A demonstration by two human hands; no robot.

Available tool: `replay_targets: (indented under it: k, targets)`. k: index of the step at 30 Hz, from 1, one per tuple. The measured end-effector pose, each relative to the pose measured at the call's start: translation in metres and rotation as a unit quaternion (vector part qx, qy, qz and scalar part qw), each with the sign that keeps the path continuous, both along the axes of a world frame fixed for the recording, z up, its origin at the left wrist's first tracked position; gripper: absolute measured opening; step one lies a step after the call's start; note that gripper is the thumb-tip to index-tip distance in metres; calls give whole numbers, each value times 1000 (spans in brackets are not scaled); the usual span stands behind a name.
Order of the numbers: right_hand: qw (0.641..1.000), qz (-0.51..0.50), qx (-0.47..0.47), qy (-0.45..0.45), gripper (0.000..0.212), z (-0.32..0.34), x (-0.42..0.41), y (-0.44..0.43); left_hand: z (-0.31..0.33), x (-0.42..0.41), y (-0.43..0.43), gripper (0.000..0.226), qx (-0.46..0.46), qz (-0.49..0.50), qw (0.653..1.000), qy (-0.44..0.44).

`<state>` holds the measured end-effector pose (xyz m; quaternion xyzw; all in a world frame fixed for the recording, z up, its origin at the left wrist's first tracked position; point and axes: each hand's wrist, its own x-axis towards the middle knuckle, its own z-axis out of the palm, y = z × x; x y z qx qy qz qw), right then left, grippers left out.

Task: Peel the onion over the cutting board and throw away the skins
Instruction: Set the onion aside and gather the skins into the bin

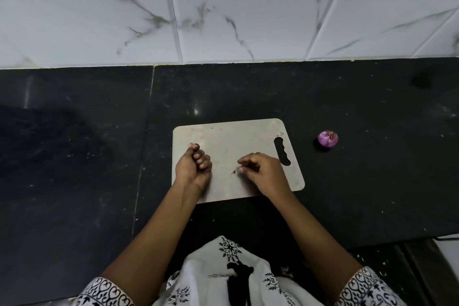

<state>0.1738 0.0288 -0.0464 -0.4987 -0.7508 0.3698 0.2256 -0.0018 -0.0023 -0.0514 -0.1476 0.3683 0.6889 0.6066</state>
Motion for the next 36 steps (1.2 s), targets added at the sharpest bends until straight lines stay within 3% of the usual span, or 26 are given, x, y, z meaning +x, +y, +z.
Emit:
replay_targets:
  k: [3, 12, 16, 18, 20, 21, 23, 29, 36]
  targets:
    - [987, 90, 57, -119, 15, 1, -1, 7, 1, -1, -1, 36, 11, -4, 1000, -8]
    - [926, 227, 171, -248, 18, 16, -15, 17, 2, 0, 1, 35, -4, -22, 1000, 10]
    - [893, 267, 179, -315, 19, 20, -26, 16, 2, 2, 3, 35, -3, -21, 1000, 13]
    - [933, 226, 108, -258, 12, 17, -23, 21, 2, 2, 3, 35, -7, -17, 1000, 12]
    - [992, 77, -57, -77, 9, 19, -12, 30, 3, 3, 3, 36, -15, -12, 1000, 11]
    - [993, -6, -117, 18, 15, 21, -4, 32, 4, 4, 3, 36, -21, -8, 1000, 10]
    - [979, -93, -152, 102, 21, 24, 15, 36, 7, 7, 5, 35, -34, 15, 999, 2]
    - [988, -109, -102, 33, 11, 19, 37, 26, 13, 10, 8, 36, -38, 56, 998, -6]
    - [999, -18, -37, -7, 20, 6, 26, 21, 14, 11, 7, 37, -37, 50, 998, -2]
